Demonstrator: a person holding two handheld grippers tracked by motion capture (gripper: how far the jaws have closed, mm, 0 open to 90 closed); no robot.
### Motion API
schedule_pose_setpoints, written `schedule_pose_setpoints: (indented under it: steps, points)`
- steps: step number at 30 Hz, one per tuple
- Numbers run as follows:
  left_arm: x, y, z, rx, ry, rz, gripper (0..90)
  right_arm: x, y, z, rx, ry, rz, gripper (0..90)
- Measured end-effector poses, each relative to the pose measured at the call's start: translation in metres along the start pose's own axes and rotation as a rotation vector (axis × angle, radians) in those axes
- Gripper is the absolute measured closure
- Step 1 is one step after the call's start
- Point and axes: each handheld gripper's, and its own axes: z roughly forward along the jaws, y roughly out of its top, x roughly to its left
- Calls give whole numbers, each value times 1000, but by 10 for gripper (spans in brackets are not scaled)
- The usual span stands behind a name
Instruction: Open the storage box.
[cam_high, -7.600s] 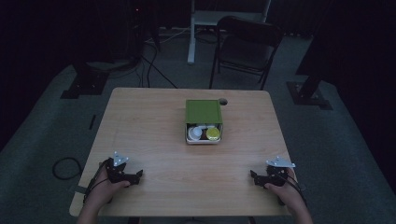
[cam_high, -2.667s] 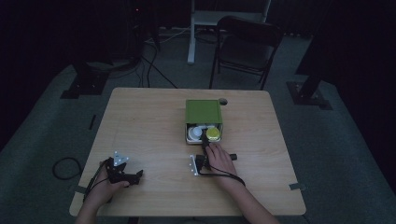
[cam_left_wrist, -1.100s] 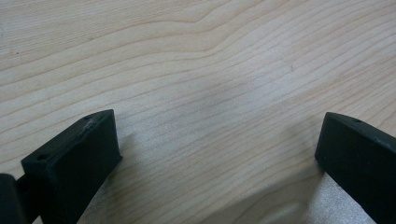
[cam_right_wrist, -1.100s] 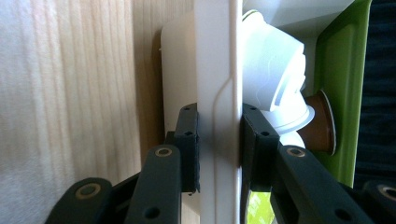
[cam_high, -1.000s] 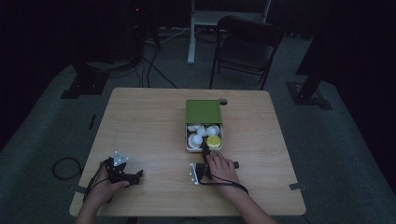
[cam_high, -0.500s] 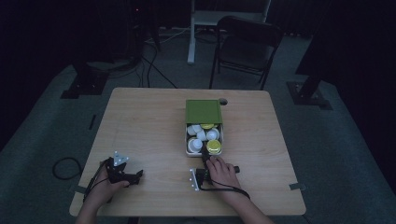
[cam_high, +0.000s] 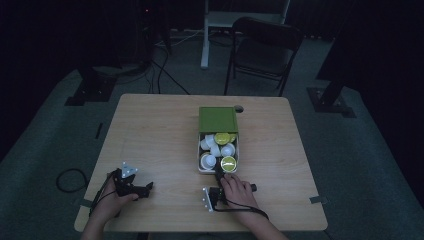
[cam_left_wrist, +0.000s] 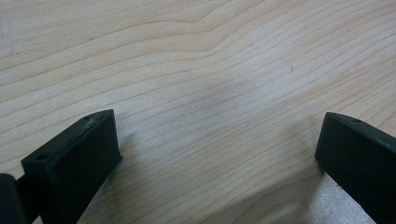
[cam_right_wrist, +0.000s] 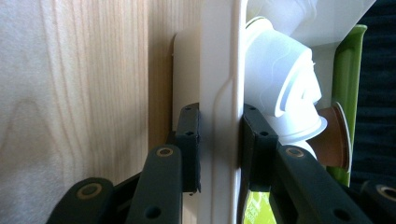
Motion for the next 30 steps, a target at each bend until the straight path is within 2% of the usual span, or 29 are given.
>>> schedule_pose_setpoints:
  steps: [21,25,30]
  points:
    - [0,0,0,0,0,0,1,2,-3,-14,-25,26,17,716]
    - [0,0,0,0,0,0,1,1,-2,-17,-26,57,19,656]
    - [0,0,0,0,0,0,1,-5,-6,-22,-65,105,35,639]
